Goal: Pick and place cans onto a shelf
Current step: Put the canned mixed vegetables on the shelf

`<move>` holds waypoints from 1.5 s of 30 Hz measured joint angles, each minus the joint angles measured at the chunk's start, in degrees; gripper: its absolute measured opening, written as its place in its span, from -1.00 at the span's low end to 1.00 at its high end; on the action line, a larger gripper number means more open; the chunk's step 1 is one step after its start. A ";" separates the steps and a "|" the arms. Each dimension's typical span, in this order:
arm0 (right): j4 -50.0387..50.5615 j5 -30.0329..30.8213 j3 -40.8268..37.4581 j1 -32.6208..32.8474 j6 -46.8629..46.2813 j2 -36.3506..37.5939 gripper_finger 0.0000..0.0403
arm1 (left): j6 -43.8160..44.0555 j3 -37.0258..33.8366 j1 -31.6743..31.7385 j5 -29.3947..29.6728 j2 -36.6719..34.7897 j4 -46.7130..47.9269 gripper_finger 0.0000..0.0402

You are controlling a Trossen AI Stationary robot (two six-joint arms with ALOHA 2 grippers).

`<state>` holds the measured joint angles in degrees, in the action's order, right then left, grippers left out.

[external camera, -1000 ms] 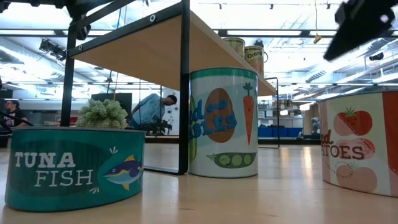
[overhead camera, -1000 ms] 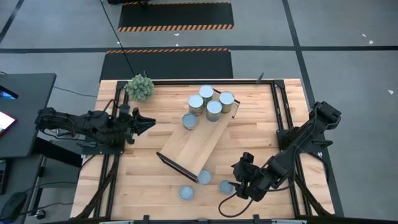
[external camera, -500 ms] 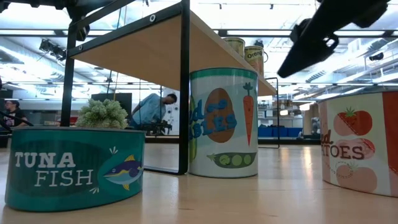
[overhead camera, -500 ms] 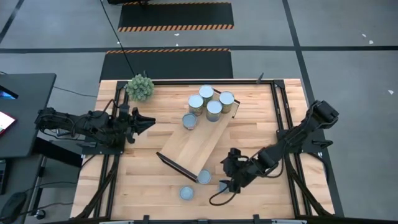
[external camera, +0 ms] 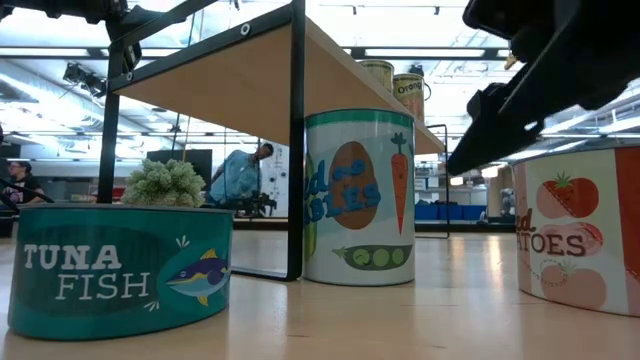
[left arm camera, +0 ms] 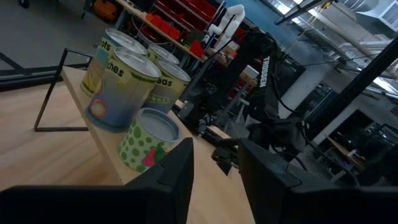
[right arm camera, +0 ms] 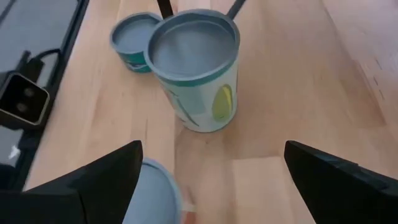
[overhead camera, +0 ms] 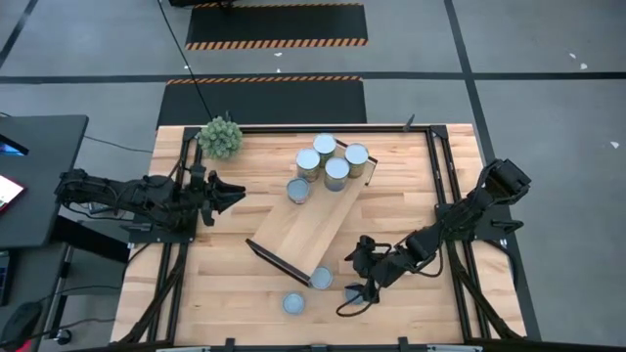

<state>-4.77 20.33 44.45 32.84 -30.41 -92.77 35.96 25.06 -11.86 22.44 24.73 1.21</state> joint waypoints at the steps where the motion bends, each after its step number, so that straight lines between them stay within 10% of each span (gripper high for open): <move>1: 0.03 -0.68 0.04 -0.45 0.96 0.00 0.99 | 0.35 0.00 0.00 0.11 0.00 0.00 -0.34; 45: -13.56 -6.17 6.04 -5.28 14.47 -12.97 0.99 | 0.91 0.00 0.02 2.37 0.00 1.11 -0.34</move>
<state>-18.33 14.16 50.49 27.56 -15.94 -105.74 36.87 25.06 -11.84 24.81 24.73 2.32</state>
